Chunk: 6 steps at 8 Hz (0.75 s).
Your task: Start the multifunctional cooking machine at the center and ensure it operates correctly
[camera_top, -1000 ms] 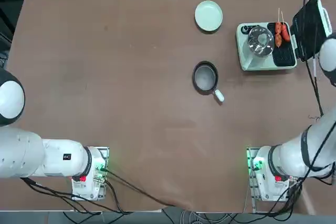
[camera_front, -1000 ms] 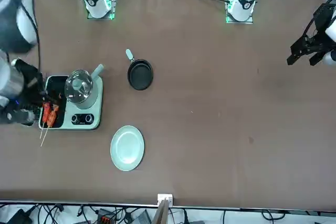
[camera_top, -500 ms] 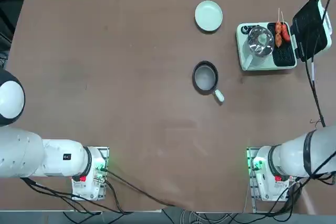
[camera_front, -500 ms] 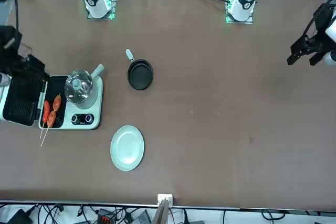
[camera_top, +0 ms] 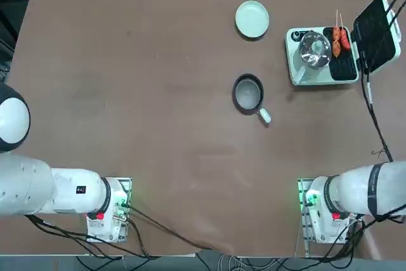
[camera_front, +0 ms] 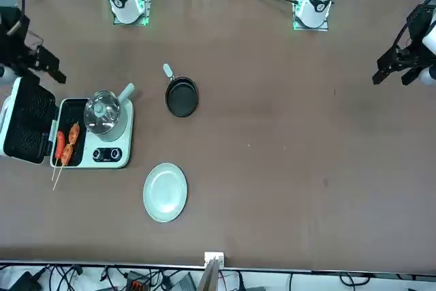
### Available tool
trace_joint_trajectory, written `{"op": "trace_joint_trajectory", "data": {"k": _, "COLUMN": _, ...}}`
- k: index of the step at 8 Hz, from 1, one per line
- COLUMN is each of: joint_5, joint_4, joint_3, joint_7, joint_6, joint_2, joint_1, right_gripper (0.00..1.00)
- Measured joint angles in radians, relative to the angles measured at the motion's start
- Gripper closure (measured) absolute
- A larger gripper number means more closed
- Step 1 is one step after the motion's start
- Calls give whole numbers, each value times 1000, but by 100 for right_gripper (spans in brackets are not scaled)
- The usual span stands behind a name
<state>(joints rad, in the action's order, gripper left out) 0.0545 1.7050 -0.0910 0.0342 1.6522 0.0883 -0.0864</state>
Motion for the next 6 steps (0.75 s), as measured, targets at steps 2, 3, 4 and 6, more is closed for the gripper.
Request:
{"op": "trace_joint_trajectory", "data": {"k": 2, "joint_5": -1, "joint_4": 41, "joint_3": -1, "joint_7": 0, "joint_6": -31, "joint_2": 51, "joint_1": 7, "right_gripper": 0}}
{"op": "trace_joint_trajectory", "data": {"k": 3, "joint_5": -8, "joint_4": 44, "joint_3": -1, "joint_7": 0, "joint_6": -38, "joint_2": 54, "joint_1": 10, "right_gripper": 0}}
{"op": "trace_joint_trajectory", "data": {"k": 4, "joint_5": -16, "joint_4": 42, "joint_3": -2, "joint_7": 1, "joint_6": -38, "joint_2": 54, "joint_1": 12, "right_gripper": 0}}
{"op": "trace_joint_trajectory", "data": {"k": 6, "joint_5": -21, "joint_4": 30, "joint_3": -1, "joint_7": 1, "joint_6": -41, "joint_2": 54, "joint_1": 12, "right_gripper": 0}}
